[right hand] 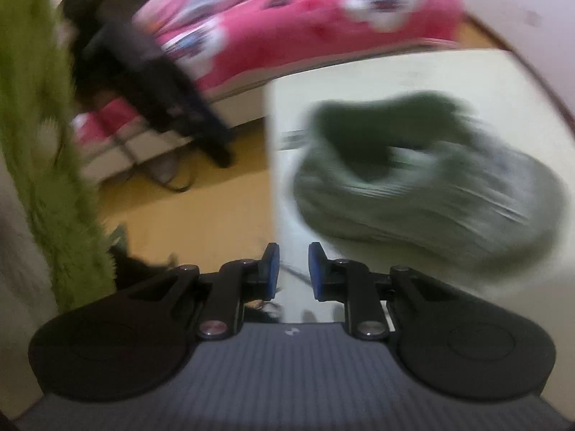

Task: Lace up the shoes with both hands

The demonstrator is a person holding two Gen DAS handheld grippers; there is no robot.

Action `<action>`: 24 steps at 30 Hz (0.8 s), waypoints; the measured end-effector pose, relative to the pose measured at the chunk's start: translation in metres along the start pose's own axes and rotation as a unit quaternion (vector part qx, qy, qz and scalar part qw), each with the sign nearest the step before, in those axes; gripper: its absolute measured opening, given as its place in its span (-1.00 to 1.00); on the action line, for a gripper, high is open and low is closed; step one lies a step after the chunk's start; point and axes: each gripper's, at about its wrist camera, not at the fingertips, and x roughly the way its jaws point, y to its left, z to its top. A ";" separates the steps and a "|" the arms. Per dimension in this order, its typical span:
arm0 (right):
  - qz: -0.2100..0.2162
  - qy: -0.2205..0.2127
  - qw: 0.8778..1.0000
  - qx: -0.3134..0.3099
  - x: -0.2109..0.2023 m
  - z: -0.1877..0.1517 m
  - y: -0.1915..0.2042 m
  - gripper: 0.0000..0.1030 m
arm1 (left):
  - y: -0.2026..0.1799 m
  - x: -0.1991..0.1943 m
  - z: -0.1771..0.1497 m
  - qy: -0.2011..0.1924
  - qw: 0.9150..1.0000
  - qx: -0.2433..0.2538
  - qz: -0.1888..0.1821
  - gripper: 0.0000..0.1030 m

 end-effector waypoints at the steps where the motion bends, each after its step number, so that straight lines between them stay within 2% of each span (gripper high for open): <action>1: 0.003 0.009 1.000 -0.026 0.010 0.002 0.007 -0.68 | 0.004 -0.001 -0.002 -0.002 1.000 -0.005 0.002 -0.15; 5: -0.030 0.033 0.985 -0.164 0.039 0.007 0.036 -0.68 | 0.017 -0.007 -0.008 -0.007 1.000 -0.030 0.006 -0.13; 8: -0.053 0.050 0.967 -0.245 0.052 0.003 0.047 -0.68 | 0.025 -0.010 -0.011 -0.013 0.999 -0.044 0.007 -0.12; 10: -0.058 0.059 0.957 -0.277 0.055 0.001 0.050 -0.68 | 0.029 -0.011 -0.013 -0.015 0.998 -0.053 0.007 -0.11; 18: -0.067 0.083 0.929 -0.353 0.066 -0.010 0.057 -0.68 | 0.035 -0.012 -0.014 -0.017 0.998 -0.059 0.010 -0.11; 21: -0.073 0.083 0.925 -0.363 0.073 -0.009 0.059 -0.70 | 0.034 -0.012 -0.012 -0.016 0.998 -0.055 0.014 -0.11; 24: -0.079 0.081 0.926 -0.359 0.068 -0.011 0.062 -0.74 | 0.035 -0.014 -0.008 -0.020 0.999 -0.044 0.019 -0.11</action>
